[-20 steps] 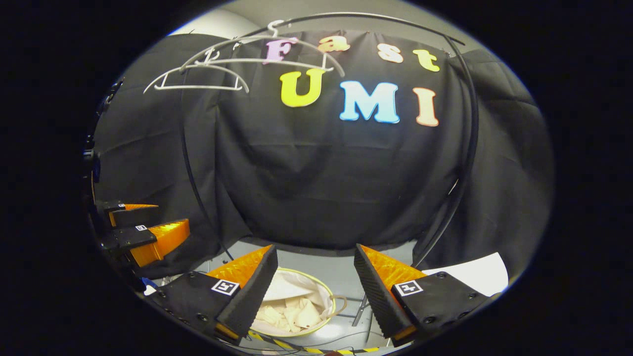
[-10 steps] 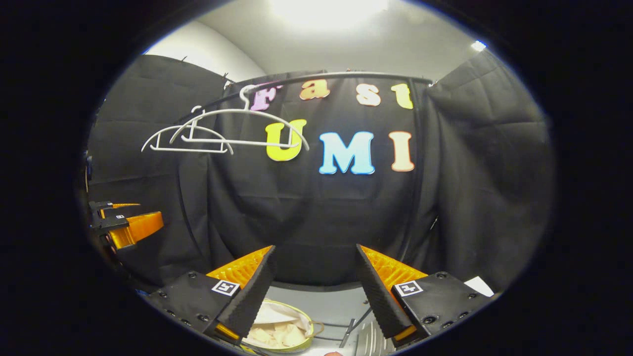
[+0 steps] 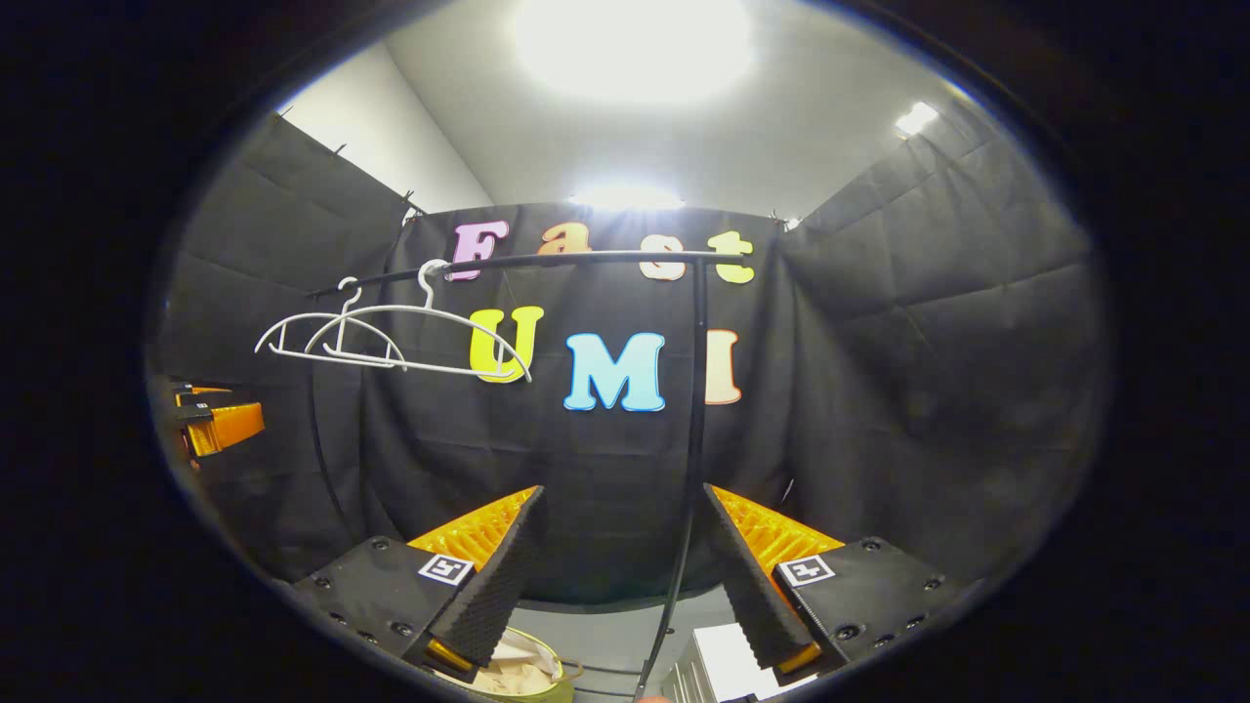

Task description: Grasp the clothes on the hanger with both hands and then place them into the laundry hamper below.

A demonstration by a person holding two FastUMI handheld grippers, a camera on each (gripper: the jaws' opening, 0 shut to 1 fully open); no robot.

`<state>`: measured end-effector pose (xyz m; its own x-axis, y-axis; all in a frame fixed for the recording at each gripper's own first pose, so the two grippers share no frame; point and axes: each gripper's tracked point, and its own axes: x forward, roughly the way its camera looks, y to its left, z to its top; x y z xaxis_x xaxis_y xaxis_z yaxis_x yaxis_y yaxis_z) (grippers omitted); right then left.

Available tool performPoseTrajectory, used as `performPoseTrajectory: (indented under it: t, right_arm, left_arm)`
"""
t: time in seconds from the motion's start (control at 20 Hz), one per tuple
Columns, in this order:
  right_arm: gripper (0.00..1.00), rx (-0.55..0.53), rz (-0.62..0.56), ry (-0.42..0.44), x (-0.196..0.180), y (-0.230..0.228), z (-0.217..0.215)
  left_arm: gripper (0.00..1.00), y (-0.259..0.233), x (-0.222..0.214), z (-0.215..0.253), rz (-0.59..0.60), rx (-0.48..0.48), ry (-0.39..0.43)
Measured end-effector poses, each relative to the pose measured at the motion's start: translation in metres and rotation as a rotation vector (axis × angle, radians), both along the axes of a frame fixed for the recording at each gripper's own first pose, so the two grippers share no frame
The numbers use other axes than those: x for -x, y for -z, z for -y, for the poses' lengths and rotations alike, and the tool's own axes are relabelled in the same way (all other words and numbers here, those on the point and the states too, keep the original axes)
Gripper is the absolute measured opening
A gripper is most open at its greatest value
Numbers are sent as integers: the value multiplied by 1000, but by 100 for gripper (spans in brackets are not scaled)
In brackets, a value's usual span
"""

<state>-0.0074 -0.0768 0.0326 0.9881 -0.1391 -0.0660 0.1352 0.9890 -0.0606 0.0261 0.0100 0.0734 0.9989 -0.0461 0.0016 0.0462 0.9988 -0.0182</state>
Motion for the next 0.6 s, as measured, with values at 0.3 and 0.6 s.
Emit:
performPoseTrajectory:
  t: [0.3, 0.6]
  right_arm:
    - [98, -7, 32, 9, 25, -9, -1]
    - [97, -4, 47, 11, 41, -11, 0]
  left_arm:
    - [100, -14, 42, -9, 35, -13, -14]
    - [98, -17, 57, -9, 54, -4, -24]
